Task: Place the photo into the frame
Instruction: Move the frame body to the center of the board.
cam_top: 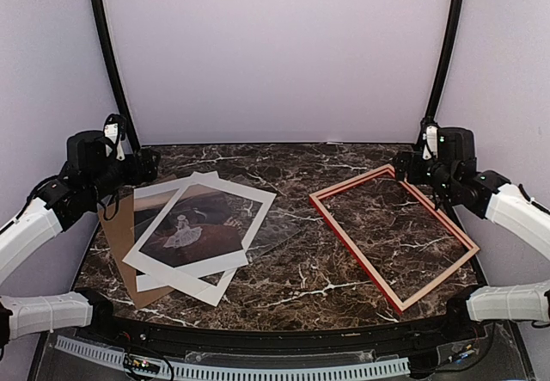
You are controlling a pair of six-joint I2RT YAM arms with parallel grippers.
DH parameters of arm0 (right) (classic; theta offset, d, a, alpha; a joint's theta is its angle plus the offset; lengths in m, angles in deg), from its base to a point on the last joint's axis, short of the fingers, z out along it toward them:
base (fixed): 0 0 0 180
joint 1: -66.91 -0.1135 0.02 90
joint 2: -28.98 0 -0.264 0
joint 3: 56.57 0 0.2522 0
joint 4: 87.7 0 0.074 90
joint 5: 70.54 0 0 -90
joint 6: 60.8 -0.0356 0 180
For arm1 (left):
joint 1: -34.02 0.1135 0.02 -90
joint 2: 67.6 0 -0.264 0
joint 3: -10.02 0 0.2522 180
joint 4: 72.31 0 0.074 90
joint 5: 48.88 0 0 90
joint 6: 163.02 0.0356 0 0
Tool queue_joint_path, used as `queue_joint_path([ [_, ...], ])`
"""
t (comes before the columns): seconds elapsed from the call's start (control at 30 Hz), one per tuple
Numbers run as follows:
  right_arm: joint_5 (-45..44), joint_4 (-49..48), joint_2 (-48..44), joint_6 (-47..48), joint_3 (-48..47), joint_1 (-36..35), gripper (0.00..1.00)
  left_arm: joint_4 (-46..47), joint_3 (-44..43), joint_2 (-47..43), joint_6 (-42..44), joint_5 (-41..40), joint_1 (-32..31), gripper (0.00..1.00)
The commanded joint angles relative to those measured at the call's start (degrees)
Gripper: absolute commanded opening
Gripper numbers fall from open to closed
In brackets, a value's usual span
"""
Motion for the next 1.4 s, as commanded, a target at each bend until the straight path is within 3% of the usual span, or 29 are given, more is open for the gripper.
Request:
queue_joint_path([
  [0.0, -3.05, -2.31, 2.24, -0.83, -1.31, -0.64, 0.99, 1.08, -1.98, -0.32, -1.01, 0.95, 0.41, 0.99],
  [0.23, -8.69, 1.63, 12.24, -1.48, -5.77, 0.33, 0.99, 0.95, -2.85, 2.11, -2.3, 4.18, -0.23, 0.99],
  [0.5, 4.01, 7.14, 29.13, 3.17, -14.15, 13.77, 0.95, 1.03, -3.67, 4.18, -3.33, 7.36, -1.53, 0.99],
  [0.7, 8.57, 8.41, 37.45, 4.75, -18.75, 23.56, 0.95, 2.06, -3.62, 4.81, -4.31, 10.15, -1.67, 0.99],
  [0.93, 13.2, 10.28, 45.51, 7.3, -21.31, 29.61, 0.91, 2.47, -3.02, 4.63, -4.81, 11.32, -1.76, 0.99],
  [1.2, 16.71, 10.7, 50.51, 8.18, -21.65, 31.41, 0.83, 2.61, -2.72, 4.43, -4.92, 11.55, -1.76, 0.99],
  [1.37, 20.32, 8.99, 49.4, 7.05, -18.93, 31.19, 0.66, 2.78, -2.34, 4.1, -5.0, 11.1, -1.76, 0.99],
])
